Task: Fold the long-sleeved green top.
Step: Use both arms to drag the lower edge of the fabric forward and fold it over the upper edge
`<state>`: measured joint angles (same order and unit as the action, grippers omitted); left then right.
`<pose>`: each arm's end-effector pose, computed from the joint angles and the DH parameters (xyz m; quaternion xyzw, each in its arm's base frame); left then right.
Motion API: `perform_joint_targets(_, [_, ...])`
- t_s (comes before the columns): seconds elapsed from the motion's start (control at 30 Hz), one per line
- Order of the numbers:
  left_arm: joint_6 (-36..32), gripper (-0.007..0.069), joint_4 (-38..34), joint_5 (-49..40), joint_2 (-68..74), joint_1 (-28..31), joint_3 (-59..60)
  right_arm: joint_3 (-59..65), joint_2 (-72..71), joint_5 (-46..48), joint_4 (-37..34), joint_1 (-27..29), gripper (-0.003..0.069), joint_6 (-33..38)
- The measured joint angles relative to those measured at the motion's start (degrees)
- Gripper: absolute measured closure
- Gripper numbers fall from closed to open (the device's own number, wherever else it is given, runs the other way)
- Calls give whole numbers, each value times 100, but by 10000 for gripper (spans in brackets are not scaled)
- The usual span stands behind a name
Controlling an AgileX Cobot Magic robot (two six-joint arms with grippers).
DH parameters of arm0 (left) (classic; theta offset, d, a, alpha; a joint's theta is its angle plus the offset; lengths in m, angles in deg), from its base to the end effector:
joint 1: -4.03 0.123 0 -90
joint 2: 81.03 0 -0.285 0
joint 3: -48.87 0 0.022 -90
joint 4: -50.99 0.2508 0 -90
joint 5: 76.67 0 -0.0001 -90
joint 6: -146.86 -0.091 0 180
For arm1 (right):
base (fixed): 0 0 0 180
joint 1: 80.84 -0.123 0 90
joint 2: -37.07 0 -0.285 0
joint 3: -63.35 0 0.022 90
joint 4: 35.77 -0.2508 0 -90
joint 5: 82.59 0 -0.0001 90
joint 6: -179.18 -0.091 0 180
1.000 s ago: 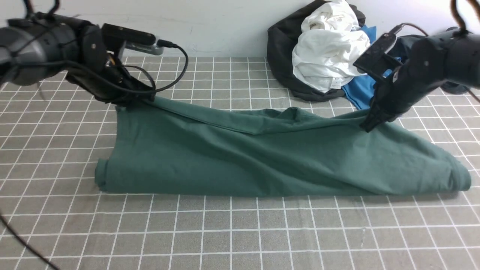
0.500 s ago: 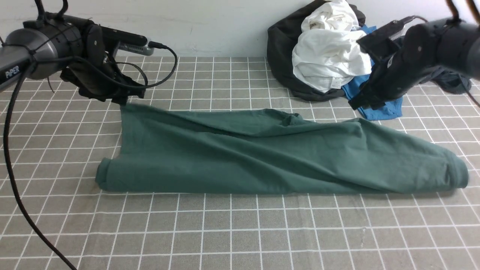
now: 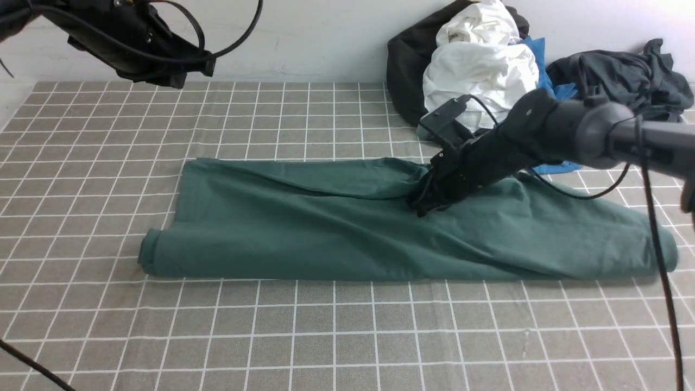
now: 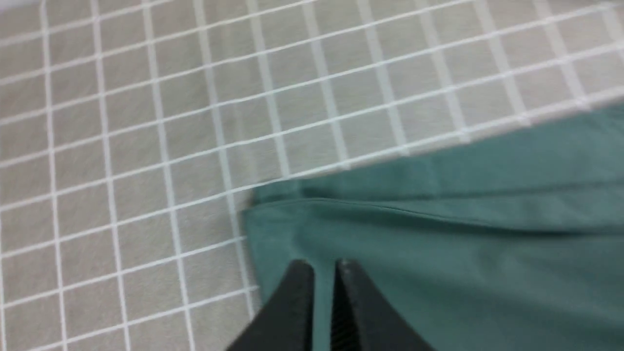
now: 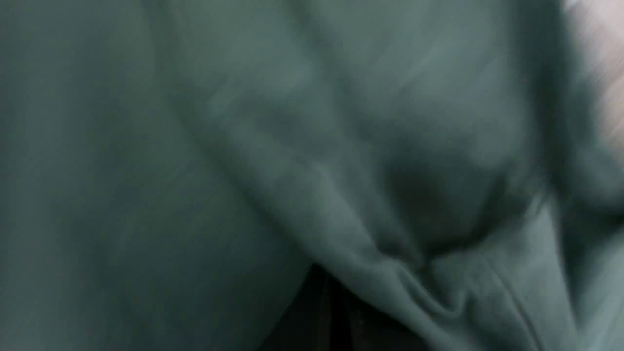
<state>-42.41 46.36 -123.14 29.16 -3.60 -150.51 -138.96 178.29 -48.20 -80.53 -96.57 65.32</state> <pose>0.4068 -0.0599 0.3422 0.1217 0.9227 -0.0322 0.3644 0.4718 0.1705 0.1312 -0.3960 0.8474 0.1640 0.3132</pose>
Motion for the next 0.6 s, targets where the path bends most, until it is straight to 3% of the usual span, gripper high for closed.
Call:
perform_joint_targets(0.13, [-302, 632, -63, 6, -1114, -162, 930, -410, 273, -2246, -1195, 40, 669, 467])
perform_joint_targets(0.3, [-331, 632, -63, 11, -2255, -85, 2058, -719, 73, -2451, -1824, 359, 669, 520])
perform_joint_targets(0.4, [-279, 632, -56, -146, -2950, -39, 2941, -725, -370, -1214, -1516, 605, 666, 377])
perform_joint_targets(0.47, [-266, 632, -68, -479, -3219, -39, 3590, -725, -741, -91, -771, 754, 665, -178])
perform_joint_targets(0.5, [-261, 632, -79, -508, -3252, -39, 3644, -725, -811, 10, -689, 764, 665, -256])
perform_joint_targets(0.53, [-248, 632, -88, -704, -3341, -39, 4019, -731, -1039, 794, -48, 837, 664, -1002])
perform_joint_targets(0.57, [-248, 632, -88, -758, -3350, -39, 4125, -739, -1070, 889, 155, 860, 663, -1110])
perform_joint_targets(0.6, [-236, 632, -88, -866, -3389, -39, 4443, -751, -1253, 1529, 820, 920, 661, -1793])
